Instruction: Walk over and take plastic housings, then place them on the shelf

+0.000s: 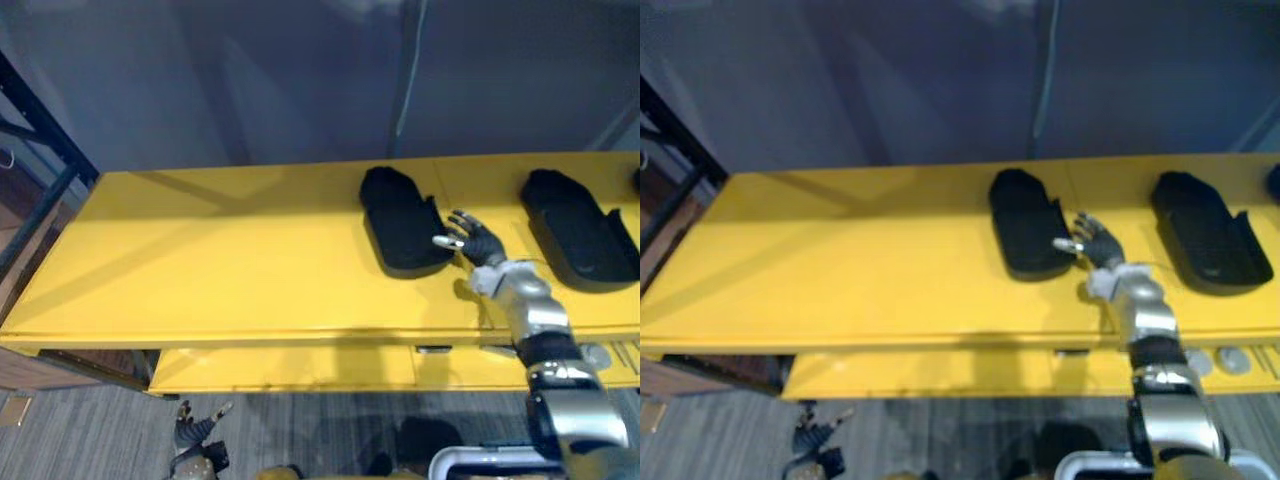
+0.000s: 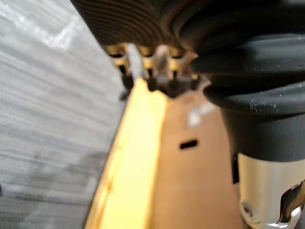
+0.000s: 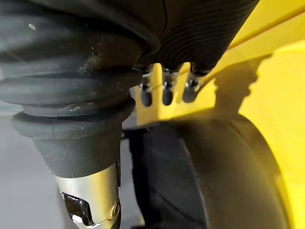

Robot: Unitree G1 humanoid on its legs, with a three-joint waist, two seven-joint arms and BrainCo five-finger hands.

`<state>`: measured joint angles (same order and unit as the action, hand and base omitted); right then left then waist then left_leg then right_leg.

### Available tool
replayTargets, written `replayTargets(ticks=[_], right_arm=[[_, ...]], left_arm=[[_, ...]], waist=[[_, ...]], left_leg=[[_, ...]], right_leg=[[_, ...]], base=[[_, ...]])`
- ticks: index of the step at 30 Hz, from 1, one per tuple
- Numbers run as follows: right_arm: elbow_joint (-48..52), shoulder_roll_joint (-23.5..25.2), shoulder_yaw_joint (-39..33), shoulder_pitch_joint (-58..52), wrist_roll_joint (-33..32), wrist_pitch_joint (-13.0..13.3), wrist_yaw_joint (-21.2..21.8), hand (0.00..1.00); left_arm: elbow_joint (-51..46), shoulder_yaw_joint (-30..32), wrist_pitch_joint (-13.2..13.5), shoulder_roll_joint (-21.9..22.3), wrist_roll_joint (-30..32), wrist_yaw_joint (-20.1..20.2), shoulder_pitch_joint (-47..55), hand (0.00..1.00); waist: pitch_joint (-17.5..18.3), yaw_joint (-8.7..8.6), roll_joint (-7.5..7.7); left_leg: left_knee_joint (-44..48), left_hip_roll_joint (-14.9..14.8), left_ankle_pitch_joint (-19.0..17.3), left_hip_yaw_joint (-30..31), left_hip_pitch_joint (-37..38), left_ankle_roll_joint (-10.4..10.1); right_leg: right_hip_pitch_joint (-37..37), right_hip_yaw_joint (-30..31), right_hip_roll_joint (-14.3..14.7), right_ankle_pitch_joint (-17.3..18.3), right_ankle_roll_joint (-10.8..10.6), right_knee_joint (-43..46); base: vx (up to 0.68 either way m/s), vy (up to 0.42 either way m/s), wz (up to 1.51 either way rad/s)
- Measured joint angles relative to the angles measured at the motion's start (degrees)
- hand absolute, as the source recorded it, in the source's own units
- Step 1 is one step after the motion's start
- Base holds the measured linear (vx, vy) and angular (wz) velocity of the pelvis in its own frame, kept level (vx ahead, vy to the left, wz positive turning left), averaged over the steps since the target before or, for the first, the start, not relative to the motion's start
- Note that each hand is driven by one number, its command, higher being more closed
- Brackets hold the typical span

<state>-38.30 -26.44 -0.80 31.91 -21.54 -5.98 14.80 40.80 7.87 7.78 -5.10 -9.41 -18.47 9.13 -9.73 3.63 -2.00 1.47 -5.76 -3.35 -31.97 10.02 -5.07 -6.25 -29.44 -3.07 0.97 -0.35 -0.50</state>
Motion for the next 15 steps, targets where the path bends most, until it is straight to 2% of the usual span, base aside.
replayTargets(ticks=[6,9,15], right_arm=[[4.01,2.42,1.38,-2.76,1.33,-0.03,-5.58,0.00],[5.41,3.93,0.93,-4.90,0.86,1.24,-9.31,0.00],[11.00,7.21,-0.19,-9.80,-0.10,3.76,-12.73,0.00]], left_arm=[[-0.01,-1.99,-0.01,0.14,-1.47,-0.76,-1.87,0.00],[0.00,-2.36,-0.23,0.72,-1.55,-1.20,-1.79,0.00],[1.46,-2.57,-0.24,1.10,-1.50,-1.54,-1.32,0.00]], waist=[[0.31,-0.55,0.56],[0.19,-0.52,0.79],[-0.35,-0.55,1.47]], left_leg=[[1.36,-0.47,-1.42,-0.29,0.10,0.50],[2.19,-0.76,-2.98,-0.36,0.12,0.83],[5.96,-1.08,-5.22,-1.39,-2.27,2.14]], right_leg=[[0.22,0.27,-0.18,0.00,0.03,1.65],[0.33,0.74,-0.23,0.05,-0.01,2.37],[3.34,1.52,-1.89,1.22,-0.26,6.47]], base=[[0.01,0.015,-0.05],[-0.06,0.065,-0.01],[-0.10,0.055,-0.08]])
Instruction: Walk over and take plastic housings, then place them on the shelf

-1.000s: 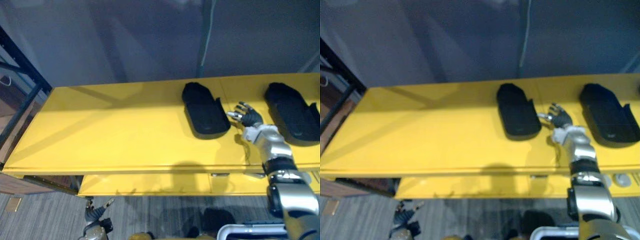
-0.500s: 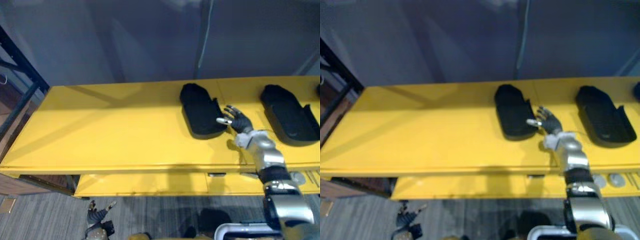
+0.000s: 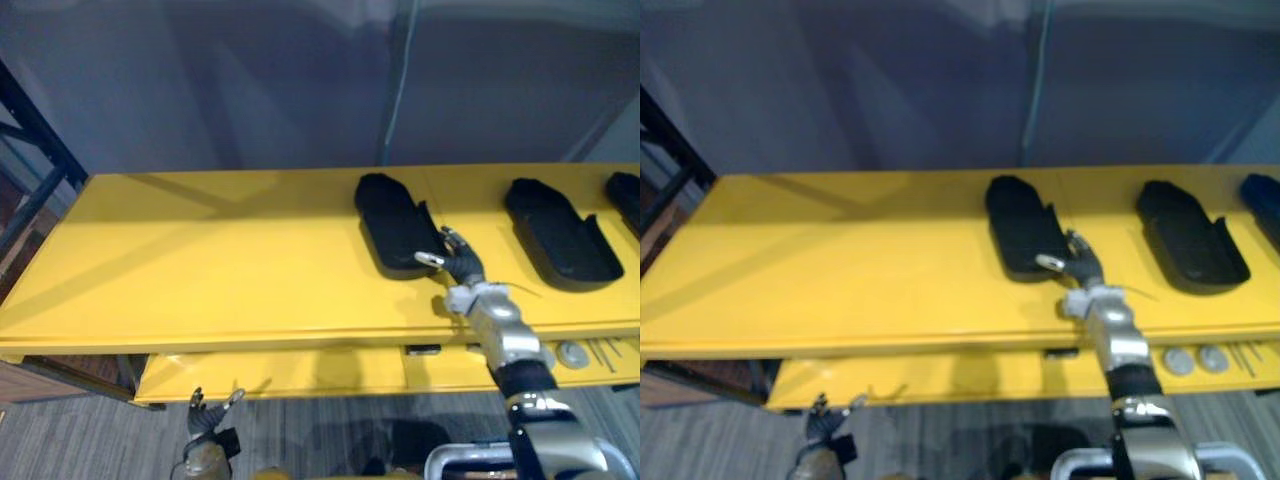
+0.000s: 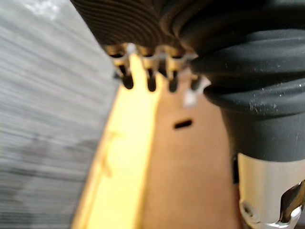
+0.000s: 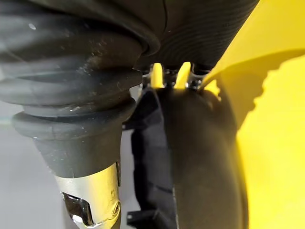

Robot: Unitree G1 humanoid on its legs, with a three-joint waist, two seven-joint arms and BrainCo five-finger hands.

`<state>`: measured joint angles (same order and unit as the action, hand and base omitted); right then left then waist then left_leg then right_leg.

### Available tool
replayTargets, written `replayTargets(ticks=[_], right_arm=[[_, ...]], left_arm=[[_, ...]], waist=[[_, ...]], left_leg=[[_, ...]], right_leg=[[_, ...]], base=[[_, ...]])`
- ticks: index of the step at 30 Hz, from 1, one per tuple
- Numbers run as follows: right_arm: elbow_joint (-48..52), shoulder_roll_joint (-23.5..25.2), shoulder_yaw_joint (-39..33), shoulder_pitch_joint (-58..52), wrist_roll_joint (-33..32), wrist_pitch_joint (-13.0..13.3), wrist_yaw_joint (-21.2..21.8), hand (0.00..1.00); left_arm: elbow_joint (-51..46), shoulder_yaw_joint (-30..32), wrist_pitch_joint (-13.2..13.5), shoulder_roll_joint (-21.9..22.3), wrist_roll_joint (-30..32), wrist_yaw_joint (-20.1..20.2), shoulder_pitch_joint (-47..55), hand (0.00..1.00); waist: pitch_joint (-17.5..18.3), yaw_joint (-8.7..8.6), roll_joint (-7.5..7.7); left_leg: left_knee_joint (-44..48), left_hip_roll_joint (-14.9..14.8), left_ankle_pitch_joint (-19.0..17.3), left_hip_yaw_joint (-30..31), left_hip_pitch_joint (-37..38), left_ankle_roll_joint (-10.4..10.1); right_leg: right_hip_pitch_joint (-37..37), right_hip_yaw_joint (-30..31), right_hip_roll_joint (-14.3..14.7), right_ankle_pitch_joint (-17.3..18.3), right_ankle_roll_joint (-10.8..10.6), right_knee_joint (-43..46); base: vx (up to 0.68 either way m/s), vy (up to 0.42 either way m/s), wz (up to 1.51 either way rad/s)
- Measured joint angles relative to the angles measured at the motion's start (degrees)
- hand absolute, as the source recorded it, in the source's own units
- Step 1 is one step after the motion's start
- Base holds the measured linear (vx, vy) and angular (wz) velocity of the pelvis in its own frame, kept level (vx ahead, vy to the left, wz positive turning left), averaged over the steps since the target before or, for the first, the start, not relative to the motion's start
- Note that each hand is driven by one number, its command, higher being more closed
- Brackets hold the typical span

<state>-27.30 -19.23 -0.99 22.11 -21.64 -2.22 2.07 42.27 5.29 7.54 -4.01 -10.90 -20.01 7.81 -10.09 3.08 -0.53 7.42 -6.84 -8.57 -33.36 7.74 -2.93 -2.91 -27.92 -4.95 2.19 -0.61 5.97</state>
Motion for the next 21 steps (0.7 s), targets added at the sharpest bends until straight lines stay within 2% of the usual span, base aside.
replayTargets(ticks=[2,3,8,11,16,21], right_arm=[[0.97,0.16,-0.33,0.44,-0.01,1.36,-1.11,0.00],[1.75,0.15,-1.35,2.33,-0.03,2.49,-2.38,0.00],[1.77,0.04,-3.39,8.34,-0.04,5.47,-5.15,0.00],[1.83,-0.05,-3.51,9.89,-0.11,6.59,-5.96,0.00],[2.25,-0.44,-3.62,10.50,-0.15,8.26,-5.89,0.00],[3.38,-1.15,-3.69,12.70,-0.30,8.07,-5.23,0.00]], left_arm=[[0.00,-1.17,0.11,-0.01,0.03,-0.26,-1.50,0.00],[0.00,-2.05,0.30,0.05,0.00,-0.49,-4.09,0.00],[-0.07,-3.26,1.38,-0.11,-0.07,-2.03,-9.07,0.00],[-0.11,-4.40,2.02,-0.02,-0.40,-2.34,-9.95,0.00],[-0.14,-4.44,2.29,-0.19,-0.28,-2.42,-10.25,0.00],[-0.39,-6.76,2.31,-0.16,-0.30,-2.36,-11.28,0.00]], waist=[[-1.36,-0.15,0.14],[-4.22,-0.53,0.09],[-9.49,-0.64,0.28],[-10.97,-0.75,-0.21],[-12.05,-0.76,-0.01],[-13.38,-0.77,-0.49]], left_leg=[[4.69,-0.90,-1.63,0.42,-3.45,0.59],[9.23,-1.85,-3.31,1.62,-6.46,1.33],[15.56,-2.64,-5.21,1.59,-12.68,3.16],[17.09,-2.84,-5.66,1.56,-14.00,3.69],[17.31,-2.87,-5.67,1.41,-15.05,3.79],[17.78,-3.06,-5.62,1.41,-15.75,3.81]], right_leg=[[2.95,0.09,-1.02,0.73,0.14,3.28],[5.37,-0.02,-2.24,1.79,0.38,7.26],[11.95,1.20,-4.52,2.64,0.43,13.05],[13.08,1.39,-5.00,2.72,0.30,13.76],[14.30,1.64,-5.07,2.27,0.74,13.92],[15.19,1.90,-5.06,2.21,0.82,14.94]], base=[[-0.19,0.062,0.08],[-0.18,0.046,0.12],[-0.19,0.038,-0.01],[-0.13,0.038,-0.02],[-0.02,0.005,-0.01],[0.04,-0.011,-0.01]])
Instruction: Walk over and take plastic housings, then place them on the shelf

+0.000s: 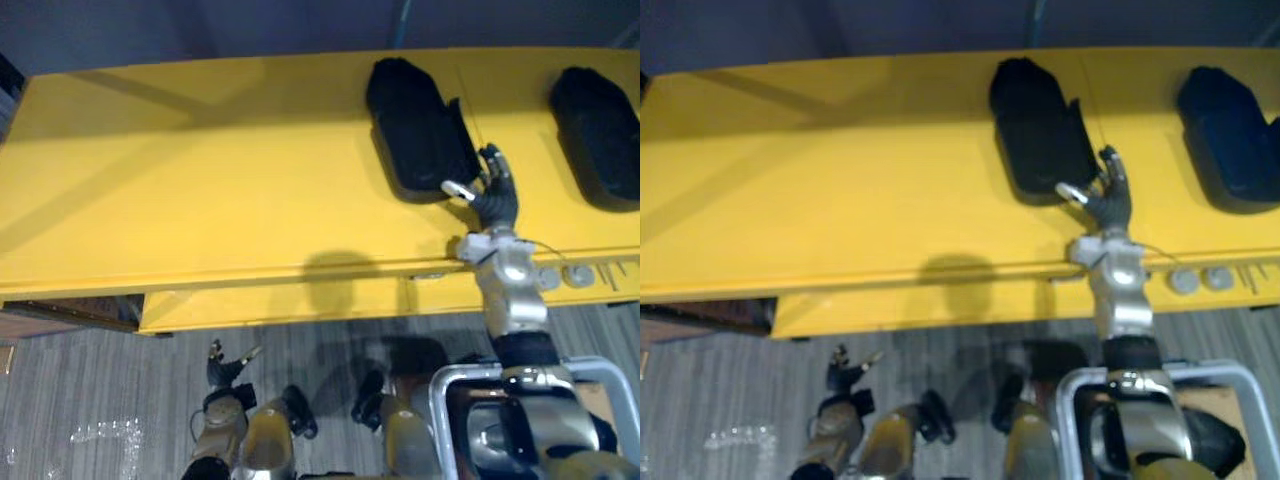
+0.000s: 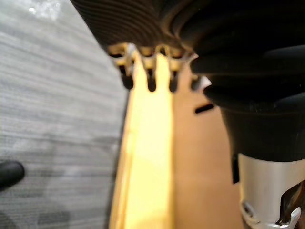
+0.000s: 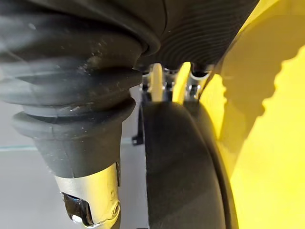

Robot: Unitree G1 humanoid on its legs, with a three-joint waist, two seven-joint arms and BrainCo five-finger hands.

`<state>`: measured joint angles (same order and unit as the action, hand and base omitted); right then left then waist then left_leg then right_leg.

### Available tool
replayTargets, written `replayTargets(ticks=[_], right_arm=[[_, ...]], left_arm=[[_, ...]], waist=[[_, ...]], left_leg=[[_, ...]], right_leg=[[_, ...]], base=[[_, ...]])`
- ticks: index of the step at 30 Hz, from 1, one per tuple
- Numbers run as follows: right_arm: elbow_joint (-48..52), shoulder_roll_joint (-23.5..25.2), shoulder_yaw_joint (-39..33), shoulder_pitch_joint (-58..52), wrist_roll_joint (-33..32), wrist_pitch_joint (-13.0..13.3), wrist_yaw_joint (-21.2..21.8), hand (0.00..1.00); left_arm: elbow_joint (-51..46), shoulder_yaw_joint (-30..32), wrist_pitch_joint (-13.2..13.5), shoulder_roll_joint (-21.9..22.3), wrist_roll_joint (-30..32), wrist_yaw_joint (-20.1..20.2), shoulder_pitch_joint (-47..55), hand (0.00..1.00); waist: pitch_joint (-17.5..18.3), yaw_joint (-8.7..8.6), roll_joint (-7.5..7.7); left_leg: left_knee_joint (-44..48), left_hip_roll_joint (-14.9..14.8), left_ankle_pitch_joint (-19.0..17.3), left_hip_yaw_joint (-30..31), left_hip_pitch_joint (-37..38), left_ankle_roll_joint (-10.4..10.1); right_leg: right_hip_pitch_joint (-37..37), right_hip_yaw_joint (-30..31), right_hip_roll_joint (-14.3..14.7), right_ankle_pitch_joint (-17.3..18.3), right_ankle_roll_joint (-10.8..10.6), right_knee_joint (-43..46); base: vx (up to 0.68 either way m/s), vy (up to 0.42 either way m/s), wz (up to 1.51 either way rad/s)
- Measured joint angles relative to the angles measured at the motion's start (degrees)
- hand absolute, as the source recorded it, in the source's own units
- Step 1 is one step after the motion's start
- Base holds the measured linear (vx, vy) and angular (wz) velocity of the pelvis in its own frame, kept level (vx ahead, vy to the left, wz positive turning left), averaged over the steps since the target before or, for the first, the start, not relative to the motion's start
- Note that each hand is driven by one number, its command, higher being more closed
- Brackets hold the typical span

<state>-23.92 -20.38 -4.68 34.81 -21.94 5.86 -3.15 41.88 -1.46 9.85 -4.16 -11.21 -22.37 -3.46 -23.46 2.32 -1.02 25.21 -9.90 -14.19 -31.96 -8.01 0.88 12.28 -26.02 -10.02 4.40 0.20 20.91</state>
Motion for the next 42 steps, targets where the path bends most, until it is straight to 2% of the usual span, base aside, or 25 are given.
replayTargets(ticks=[4,11,14,22,24,25,28,31,34,36,40,42], right_arm=[[0.72,0.01,0.32,1.86,-0.81,-0.08,2.33,0.00],[1.52,-0.03,2.26,2.28,-0.84,-1.02,5.73,0.00],[2.83,0.01,4.19,2.27,-0.82,-1.98,6.26,0.00],[3.10,0.15,7.64,5.52,-0.71,-2.06,6.99,0.00],[3.09,0.25,7.64,6.32,-0.56,-1.96,6.87,0.00],[3.10,0.21,7.64,6.84,-0.29,-1.94,6.88,0.00],[3.79,0.06,7.55,7.83,-0.19,-0.49,6.76,0.00],[3.88,0.00,7.55,8.83,0.37,0.41,6.49,0.00],[4.27,-0.03,7.55,9.28,0.77,0.87,5.13,0.00],[4.83,-0.03,7.48,9.45,0.91,2.44,3.85,0.00],[5.14,0.04,7.43,9.37,2.48,3.45,3.00,0.00],[5.15,0.06,7.43,9.29,3.27,4.87,2.81,0.00]], left_arm=[[-0.23,-0.07,-0.02,-0.06,0.13,0.05,-0.03,0.00],[0.41,-2.23,-0.91,-0.08,0.36,0.82,0.61,0.00],[2.40,-2.42,-1.81,0.04,0.34,1.05,0.70,0.00],[3.69,-3.77,-2.40,0.12,-0.13,1.21,1.78,0.00],[4.31,-3.73,-2.26,0.11,-0.21,1.19,1.45,0.00],[4.52,-3.82,-2.25,0.23,-0.22,1.19,1.18,0.00],[5.05,-3.88,-1.39,0.23,-0.18,1.19,0.17,0.00],[6.48,-4.38,-0.96,0.19,-0.16,1.18,-1.25,0.00],[6.60,-5.55,-0.18,0.19,-0.15,1.17,-2.22,0.00],[6.72,-7.03,0.06,0.29,-0.14,1.18,-3.50,0.00],[7.21,-8.79,0.06,0.33,-0.08,1.17,-4.52,0.00],[7.61,-8.81,0.07,0.31,-0.07,1.14,-4.97,0.00]], waist=[[-1.64,0.09,-0.29],[-1.76,0.13,-0.44],[-1.96,0.09,-0.81],[-2.22,0.49,-1.13],[-2.38,0.76,-0.92],[-2.95,0.75,-1.35],[-3.78,0.53,-1.98],[-3.95,0.60,-1.97],[-3.96,0.59,-1.96],[-3.96,0.59,-1.97],[-3.98,0.64,-2.00],[-3.98,0.67,-2.00]], left_leg=[[0.02,0.03,0.01,0.02,0.04,0.01],[-1.04,0.63,0.63,-0.20,0.39,-0.06],[-1.63,0.90,1.03,-0.37,1.01,-0.27],[-0.35,1.86,1.22,0.32,-1.30,-0.49],[0.63,2.35,1.11,2.02,-2.47,-0.53],[1.47,2.60,0.61,3.85,-2.87,-0.51],[5.41,1.98,-1.38,4.44,-6.20,0.11],[7.59,1.46,-2.25,4.36,-8.27,0.40],[8.55,1.47,-2.39,4.51,-9.85,0.30],[9.20,1.37,-2.39,4.64,-11.77,0.31],[9.36,1.40,-2.23,4.66,-12.50,0.59],[9.38,1.42,-2.15,4.78,-12.76,0.71]], right_leg=[[0.06,0.15,-0.05,0.00,0.00,0.32],[0.36,0.62,-0.27,0.01,0.01,0.36],[0.28,1.06,-0.27,0.01,0.02,0.29],[4.26,4.68,-0.30,-0.37,-0.12,0.88],[5.71,5.71,-0.57,-0.42,-0.17,1.88],[5.98,5.94,-0.73,-0.41,-0.18,2.61],[8.98,6.57,-1.27,-0.18,-0.20,5.54],[11.05,6.98,-1.51,-0.19,-0.19,6.93],[12.38,7.04,-1.82,-0.34,-0.18,7.46],[14.04,7.11,-1.85,-0.85,-0.25,7.47],[14.67,7.21,-1.88,-1.14,-0.31,7.36],[14.81,7.19,-1.86,-1.18,-0.26,7.34]], base=[[0.01,-0.003,0.00],[0.00,0.000,0.00],[-0.01,-0.008,-0.05],[-0.04,0.011,-0.16],[-0.05,0.019,-0.15],[-0.05,0.012,-0.12],[-0.09,0.041,-0.05],[-0.07,0.034,-0.04],[-0.05,0.020,0.03],[-0.05,0.019,0.03],[-0.01,0.005,0.00],[0.00,0.000,0.00]])
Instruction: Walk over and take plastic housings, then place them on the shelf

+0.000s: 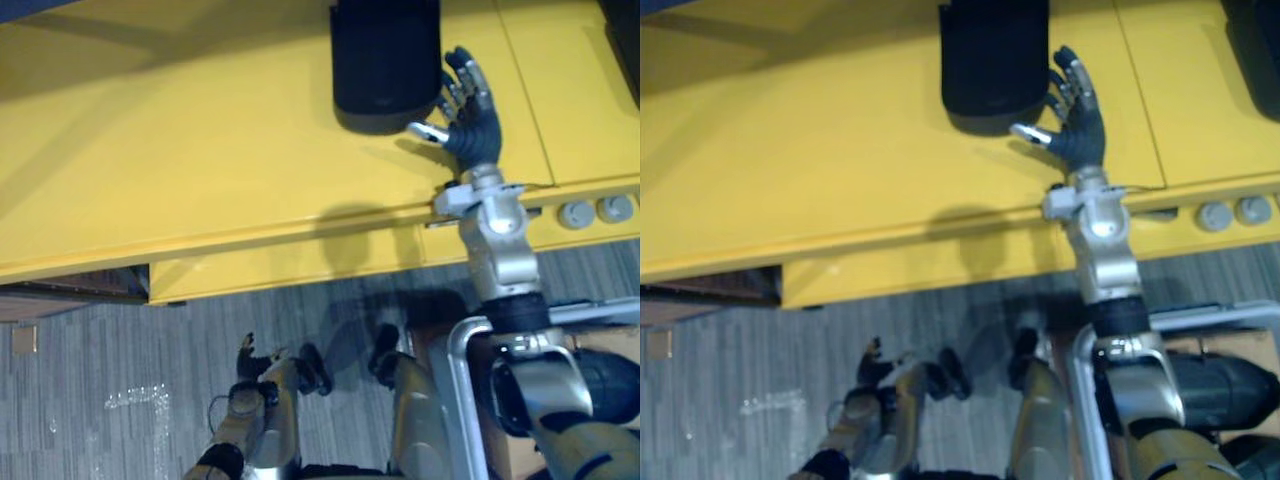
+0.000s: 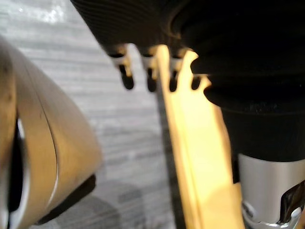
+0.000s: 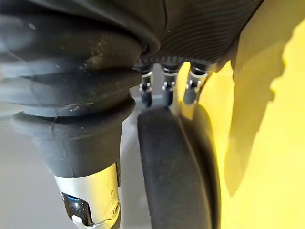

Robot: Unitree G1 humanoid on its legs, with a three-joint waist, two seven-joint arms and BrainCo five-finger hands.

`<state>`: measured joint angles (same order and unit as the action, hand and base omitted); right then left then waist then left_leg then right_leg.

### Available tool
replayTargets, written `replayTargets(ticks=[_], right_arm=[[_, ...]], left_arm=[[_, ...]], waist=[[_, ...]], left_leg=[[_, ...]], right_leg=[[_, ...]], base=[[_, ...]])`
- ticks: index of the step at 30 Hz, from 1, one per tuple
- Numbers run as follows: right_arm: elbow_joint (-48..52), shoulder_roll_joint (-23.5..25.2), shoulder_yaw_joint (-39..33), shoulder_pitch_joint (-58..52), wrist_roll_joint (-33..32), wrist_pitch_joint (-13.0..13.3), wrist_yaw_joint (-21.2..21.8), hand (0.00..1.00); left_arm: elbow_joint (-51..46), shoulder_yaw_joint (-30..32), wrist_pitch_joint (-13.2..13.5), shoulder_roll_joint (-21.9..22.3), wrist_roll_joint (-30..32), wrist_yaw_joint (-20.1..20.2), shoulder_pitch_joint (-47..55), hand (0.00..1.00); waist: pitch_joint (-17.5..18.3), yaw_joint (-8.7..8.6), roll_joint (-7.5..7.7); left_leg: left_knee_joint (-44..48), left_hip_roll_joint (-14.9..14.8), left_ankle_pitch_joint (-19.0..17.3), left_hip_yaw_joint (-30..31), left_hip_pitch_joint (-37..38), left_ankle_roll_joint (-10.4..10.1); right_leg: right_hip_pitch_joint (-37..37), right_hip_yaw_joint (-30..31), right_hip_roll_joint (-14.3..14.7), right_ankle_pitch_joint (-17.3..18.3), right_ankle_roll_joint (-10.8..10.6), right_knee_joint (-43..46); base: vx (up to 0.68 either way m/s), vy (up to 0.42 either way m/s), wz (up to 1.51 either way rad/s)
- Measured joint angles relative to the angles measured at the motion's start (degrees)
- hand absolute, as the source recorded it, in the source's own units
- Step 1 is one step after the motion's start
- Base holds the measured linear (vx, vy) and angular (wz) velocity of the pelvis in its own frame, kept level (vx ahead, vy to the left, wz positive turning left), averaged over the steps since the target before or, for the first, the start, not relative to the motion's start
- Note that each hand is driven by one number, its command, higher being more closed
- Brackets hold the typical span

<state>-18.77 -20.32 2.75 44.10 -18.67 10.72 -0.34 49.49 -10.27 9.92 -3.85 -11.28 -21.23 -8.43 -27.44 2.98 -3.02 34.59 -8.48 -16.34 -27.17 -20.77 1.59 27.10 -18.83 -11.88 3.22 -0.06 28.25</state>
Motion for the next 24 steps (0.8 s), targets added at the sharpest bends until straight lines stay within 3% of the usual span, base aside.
replayTargets(ticks=[4,8,11,18,24], right_arm=[[0.34,0.19,0.01,-0.45,1.93,0.98,-2.07,0.00],[0.53,0.20,-0.14,-1.77,6.19,1.88,-6.88,0.00],[3.26,0.40,-1.69,-6.34,7.78,1.88,-10.27,0.00],[11.18,2.24,-5.96,-21.64,8.45,1.88,-12.12,0.00],[11.56,6.28,-6.17,-33.18,8.18,1.63,-10.35,0.00]], left_arm=[[1.02,-0.06,-0.02,0.01,0.00,-0.04,-0.78,0.00],[1.25,-0.08,-0.01,0.00,0.02,-0.10,-0.62,0.00],[1.25,-0.08,0.21,-0.01,0.02,-0.09,0.37,0.00],[-1.24,0.57,0.47,-0.32,1.06,0.03,5.12,0.00],[-1.04,3.07,-0.19,-0.17,1.21,0.16,10.45,0.00]], waist=[[0.00,-0.01,0.00],[0.00,0.08,-0.01],[-0.32,0.31,-0.47],[-0.09,-0.92,-0.14],[8.52,-1.58,2.23]], left_leg=[[0.08,0.01,0.02,0.18,-0.25,0.04],[-0.12,0.01,0.04,0.28,0.15,0.06],[-1.88,0.04,0.13,0.12,3.39,0.15],[-10.77,1.51,1.84,-1.03,13.23,-0.37],[-17.65,2.59,2.71,-1.75,20.44,-1.03]], right_leg=[[0.12,-0.10,0.01,-0.06,0.10,-0.01],[-0.42,-0.23,0.09,-0.05,0.07,-0.29],[-4.10,-0.40,0.95,-0.80,-0.04,-2.90],[-15.40,-1.10,3.63,-4.90,-1.31,-15.23],[-24.18,-1.27,6.53,-7.99,-1.90,-26.03]], base=[[0.00,0.000,0.00],[0.00,0.000,0.00],[0.05,0.003,-0.04],[0.11,0.035,-0.06],[0.18,0.016,-0.08]])
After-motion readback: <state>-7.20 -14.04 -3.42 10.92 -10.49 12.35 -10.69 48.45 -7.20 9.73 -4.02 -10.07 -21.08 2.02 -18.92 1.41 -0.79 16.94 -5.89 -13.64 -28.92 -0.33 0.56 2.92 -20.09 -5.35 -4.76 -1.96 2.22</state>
